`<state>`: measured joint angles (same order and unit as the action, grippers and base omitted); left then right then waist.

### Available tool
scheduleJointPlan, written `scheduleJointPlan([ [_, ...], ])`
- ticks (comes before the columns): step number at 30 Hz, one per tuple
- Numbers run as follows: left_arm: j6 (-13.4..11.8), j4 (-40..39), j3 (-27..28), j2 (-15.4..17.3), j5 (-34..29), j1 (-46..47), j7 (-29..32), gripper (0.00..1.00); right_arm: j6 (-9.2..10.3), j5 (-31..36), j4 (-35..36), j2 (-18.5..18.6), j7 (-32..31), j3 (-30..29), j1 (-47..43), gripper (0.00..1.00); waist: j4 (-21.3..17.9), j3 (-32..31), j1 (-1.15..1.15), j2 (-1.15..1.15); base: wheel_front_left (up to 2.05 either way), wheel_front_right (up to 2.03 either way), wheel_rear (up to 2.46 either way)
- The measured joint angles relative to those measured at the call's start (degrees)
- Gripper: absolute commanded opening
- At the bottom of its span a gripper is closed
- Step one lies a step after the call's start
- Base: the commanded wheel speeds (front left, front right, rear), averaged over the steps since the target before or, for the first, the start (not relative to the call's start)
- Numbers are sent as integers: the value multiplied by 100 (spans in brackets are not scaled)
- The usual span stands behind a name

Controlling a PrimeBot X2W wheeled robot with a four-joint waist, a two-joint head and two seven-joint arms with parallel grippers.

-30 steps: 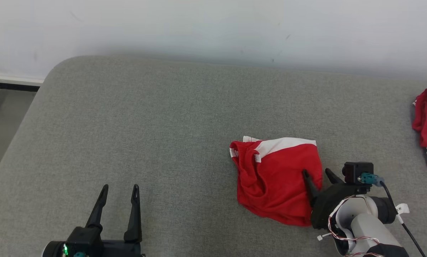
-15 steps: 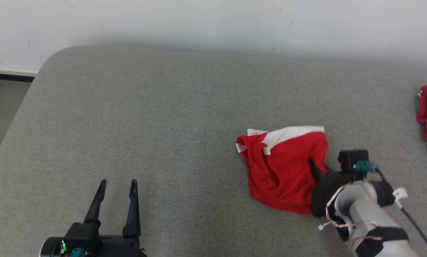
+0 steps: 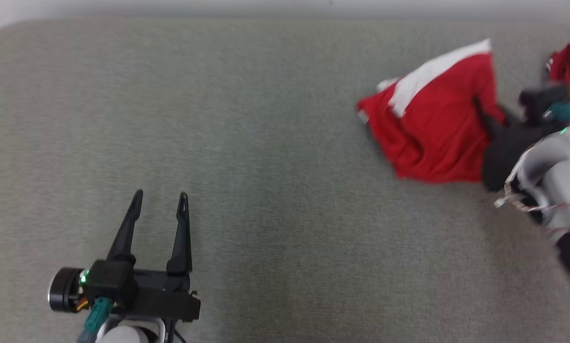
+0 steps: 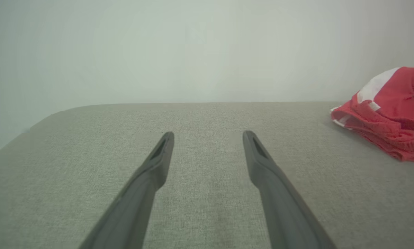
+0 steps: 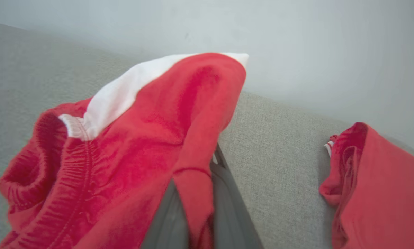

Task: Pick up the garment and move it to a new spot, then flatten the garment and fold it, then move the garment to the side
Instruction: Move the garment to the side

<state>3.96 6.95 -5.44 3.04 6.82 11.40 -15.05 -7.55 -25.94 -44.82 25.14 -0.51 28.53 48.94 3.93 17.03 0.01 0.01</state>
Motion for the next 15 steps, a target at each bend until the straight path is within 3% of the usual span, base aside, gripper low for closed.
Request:
scheduleJointPlan([
  [4,8,-116,14,107,-123,199,1,100,0,-249,190,537,-49,223,411,0,-233,369,0,0,0,0,0],
  [15,8,-535,-19,512,-422,551,113,100,0,-792,358,1481,30,641,1095,0,-1070,1231,0,0,0,0,0],
])
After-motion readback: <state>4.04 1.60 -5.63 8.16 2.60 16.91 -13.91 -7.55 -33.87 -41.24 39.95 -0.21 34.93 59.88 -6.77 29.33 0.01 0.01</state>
